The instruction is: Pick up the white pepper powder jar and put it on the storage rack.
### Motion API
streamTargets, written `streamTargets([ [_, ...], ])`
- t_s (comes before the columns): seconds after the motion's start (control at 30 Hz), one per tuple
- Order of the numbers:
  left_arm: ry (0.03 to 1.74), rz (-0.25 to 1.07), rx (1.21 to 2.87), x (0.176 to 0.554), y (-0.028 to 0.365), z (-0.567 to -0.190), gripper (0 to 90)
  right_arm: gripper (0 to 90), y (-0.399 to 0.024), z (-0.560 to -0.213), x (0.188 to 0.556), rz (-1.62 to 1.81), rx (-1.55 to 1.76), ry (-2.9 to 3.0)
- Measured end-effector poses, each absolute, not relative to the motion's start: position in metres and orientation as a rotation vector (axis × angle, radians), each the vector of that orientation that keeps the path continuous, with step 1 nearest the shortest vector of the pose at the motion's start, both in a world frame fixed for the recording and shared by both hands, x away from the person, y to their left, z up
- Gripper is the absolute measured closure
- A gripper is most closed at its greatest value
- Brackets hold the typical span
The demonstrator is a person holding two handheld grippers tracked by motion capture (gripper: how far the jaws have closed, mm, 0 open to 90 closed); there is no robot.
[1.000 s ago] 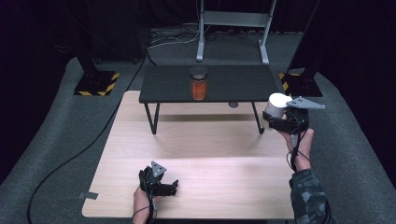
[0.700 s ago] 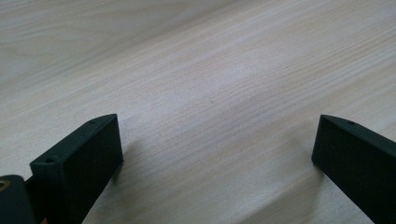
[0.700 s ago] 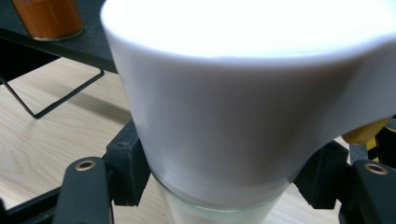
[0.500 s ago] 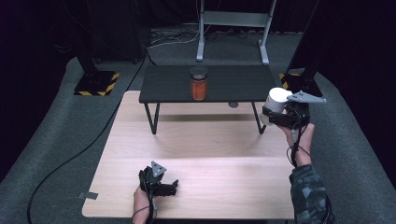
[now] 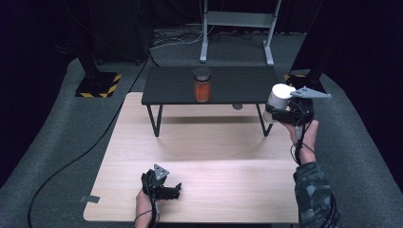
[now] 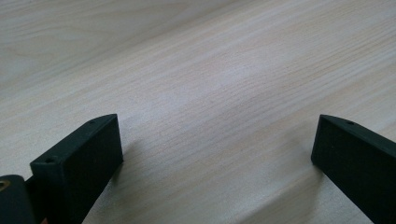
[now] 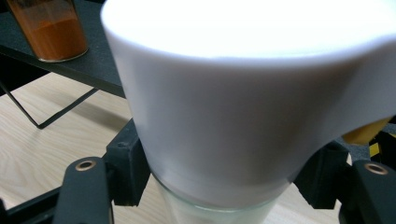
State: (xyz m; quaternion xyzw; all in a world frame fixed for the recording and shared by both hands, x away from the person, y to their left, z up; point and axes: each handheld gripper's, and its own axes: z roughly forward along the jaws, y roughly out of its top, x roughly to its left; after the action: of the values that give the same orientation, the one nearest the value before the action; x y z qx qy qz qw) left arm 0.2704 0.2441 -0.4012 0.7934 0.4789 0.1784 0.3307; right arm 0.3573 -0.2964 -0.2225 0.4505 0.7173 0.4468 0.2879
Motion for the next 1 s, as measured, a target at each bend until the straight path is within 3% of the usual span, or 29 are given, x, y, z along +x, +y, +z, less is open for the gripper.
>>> streamTargets([
  [1.0,1.253,0.466,2.074,0.27,0.244,-0.401,1.7,30.3,-0.283,-0.198,0.376,1.197,1.17,1.913],
])
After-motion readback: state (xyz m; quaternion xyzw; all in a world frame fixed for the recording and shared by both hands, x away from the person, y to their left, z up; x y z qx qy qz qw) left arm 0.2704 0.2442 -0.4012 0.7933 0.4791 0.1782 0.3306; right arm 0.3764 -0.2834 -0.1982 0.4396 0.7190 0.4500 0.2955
